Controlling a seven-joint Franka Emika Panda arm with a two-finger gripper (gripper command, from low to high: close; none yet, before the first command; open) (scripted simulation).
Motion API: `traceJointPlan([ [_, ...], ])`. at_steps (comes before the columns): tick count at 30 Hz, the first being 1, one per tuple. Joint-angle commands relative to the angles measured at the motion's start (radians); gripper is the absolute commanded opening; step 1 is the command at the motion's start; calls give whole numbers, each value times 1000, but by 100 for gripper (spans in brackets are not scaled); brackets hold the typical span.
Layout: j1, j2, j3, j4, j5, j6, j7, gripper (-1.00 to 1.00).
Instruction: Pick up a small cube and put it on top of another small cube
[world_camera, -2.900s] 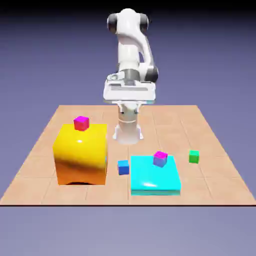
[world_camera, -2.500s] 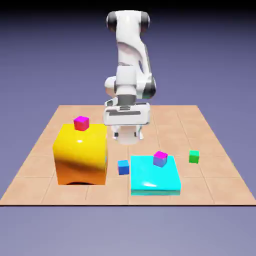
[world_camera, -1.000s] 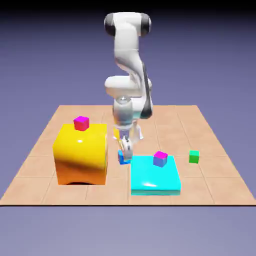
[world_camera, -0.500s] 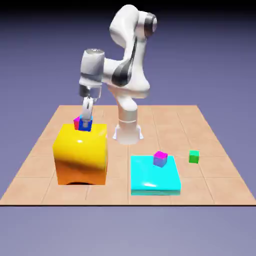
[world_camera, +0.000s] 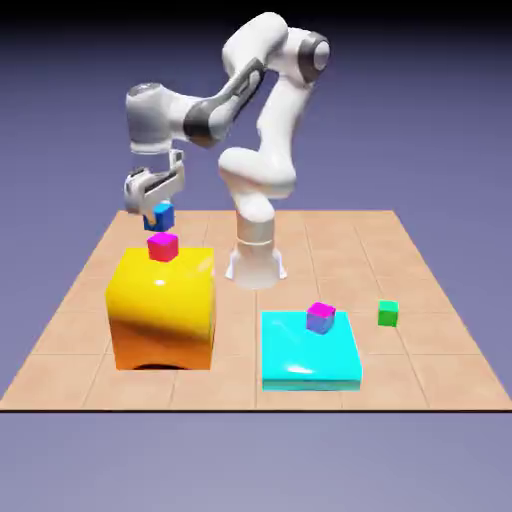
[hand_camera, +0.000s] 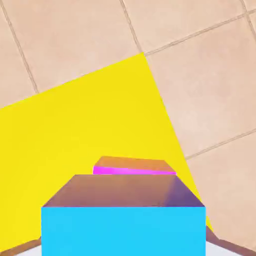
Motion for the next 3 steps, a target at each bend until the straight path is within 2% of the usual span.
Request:
traceJointPlan([
  [1,0,0,0,0,0,0,0,100],
  [3,-2,-29,-5,58,-4,-87,1,100],
])
